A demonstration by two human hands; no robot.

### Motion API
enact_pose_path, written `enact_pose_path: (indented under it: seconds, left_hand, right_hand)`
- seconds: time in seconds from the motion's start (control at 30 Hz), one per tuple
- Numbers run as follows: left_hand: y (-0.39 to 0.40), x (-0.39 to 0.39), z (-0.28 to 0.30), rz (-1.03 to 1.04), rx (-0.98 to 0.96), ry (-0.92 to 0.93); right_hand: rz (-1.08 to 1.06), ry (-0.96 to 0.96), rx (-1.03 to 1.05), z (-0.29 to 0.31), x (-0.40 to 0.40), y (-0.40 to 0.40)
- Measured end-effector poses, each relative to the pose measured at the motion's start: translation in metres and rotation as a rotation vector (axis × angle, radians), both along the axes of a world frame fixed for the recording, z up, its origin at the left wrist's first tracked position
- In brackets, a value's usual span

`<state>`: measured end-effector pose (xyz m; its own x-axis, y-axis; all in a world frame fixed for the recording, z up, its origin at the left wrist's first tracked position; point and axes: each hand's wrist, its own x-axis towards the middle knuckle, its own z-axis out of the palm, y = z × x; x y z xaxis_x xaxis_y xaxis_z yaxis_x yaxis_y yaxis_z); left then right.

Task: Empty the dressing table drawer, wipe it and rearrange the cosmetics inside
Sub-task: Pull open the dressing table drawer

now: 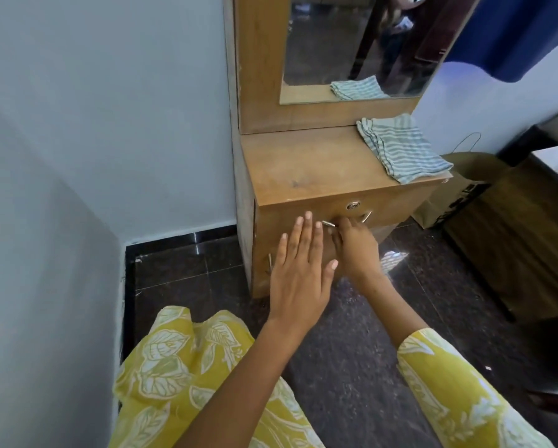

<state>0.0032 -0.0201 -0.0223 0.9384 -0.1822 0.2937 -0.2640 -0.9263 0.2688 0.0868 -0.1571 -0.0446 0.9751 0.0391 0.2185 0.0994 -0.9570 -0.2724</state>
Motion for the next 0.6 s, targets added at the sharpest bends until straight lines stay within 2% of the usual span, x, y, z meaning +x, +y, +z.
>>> enact_pose_path:
  seconds: [0.07, 0.23, 0.3, 0.37, 0.47, 0.5, 0.6]
  left_hand:
    - [0.002, 0.002, 0.006, 0.020, 0.002, 0.001]
    - [0.006, 0.003, 0.011, -0.003, 0.056, 0.018]
    - [0.007, 0.000, 0.014, -0.025, 0.084, 0.032]
    - [0.005, -0.007, 0.018, -0.043, 0.087, 0.044]
    - [0.002, -0.023, 0.022, -0.088, -0.007, 0.074]
    - [0.002, -0.029, 0.022, -0.104, -0.032, 0.073]
    - [0.003, -0.042, 0.021, -0.154, -0.041, 0.010]
  right_hand:
    - [-0.031, 0.047, -0.027, 0.008, -0.008, -0.003]
    - [-0.017, 0.350, -0.222, 0.046, -0.034, -0.012]
    - [0.011, 0.321, -0.278, 0.071, -0.044, -0.017]
    - [0.090, 0.187, -0.238, 0.093, -0.053, -0.021]
    - [0.306, -0.060, 0.059, 0.101, -0.064, -0.032]
    - [0.367, -0.051, 0.078, 0.096, -0.066, -0.035]
    - [0.456, 0.165, -0.126, 0.067, -0.072, -0.039]
